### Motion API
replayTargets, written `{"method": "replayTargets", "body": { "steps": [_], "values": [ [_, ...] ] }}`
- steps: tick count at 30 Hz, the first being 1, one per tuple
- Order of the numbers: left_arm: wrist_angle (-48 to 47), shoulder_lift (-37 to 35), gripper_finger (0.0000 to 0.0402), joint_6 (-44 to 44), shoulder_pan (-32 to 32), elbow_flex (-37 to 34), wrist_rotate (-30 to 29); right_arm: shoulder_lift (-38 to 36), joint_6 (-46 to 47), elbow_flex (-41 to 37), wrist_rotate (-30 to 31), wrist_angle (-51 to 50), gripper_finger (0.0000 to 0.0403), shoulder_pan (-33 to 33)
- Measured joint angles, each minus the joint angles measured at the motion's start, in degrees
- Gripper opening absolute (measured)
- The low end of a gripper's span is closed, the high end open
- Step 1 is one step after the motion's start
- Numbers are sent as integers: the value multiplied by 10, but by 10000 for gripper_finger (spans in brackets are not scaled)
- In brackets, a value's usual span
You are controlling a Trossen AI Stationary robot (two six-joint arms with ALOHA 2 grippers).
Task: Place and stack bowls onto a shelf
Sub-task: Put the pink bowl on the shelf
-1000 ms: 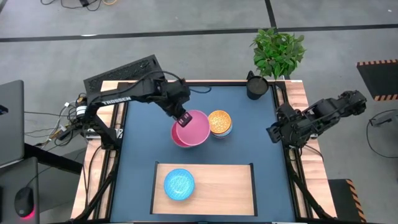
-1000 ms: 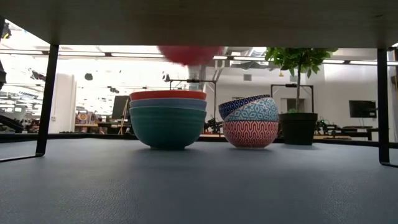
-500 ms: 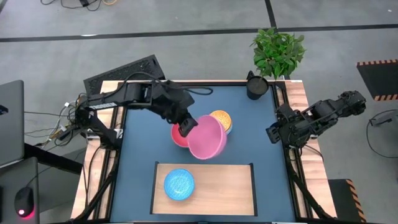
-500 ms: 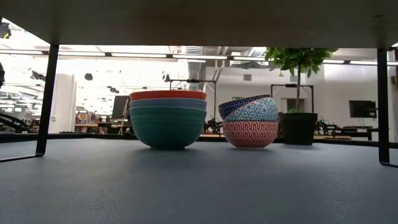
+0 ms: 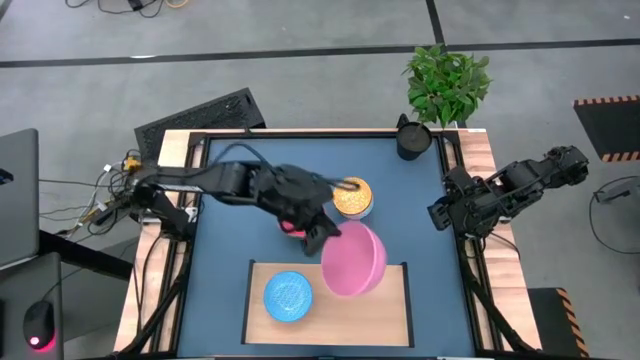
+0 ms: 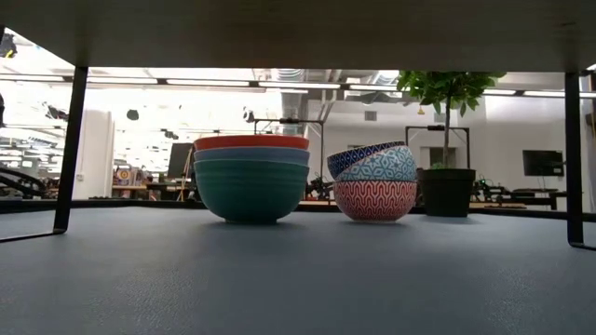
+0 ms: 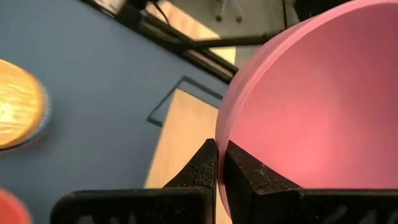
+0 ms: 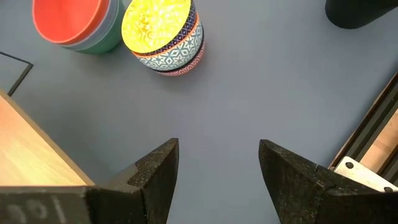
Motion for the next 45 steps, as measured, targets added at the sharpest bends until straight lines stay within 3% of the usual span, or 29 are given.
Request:
{"method": "replayTargets", "body": {
  "steps": [9,17,45],
  "values": [
    [2,64,0,-12,-14,0,36,0,-14,0,-3,0,249,0],
    [-34,100,0,-8,-14,0,29,0,-22,0,-5,0,249,0],
    [-74,110,0,-60,-48,0,7,0,-45,0,-5,0,249,0]
  ]
}}
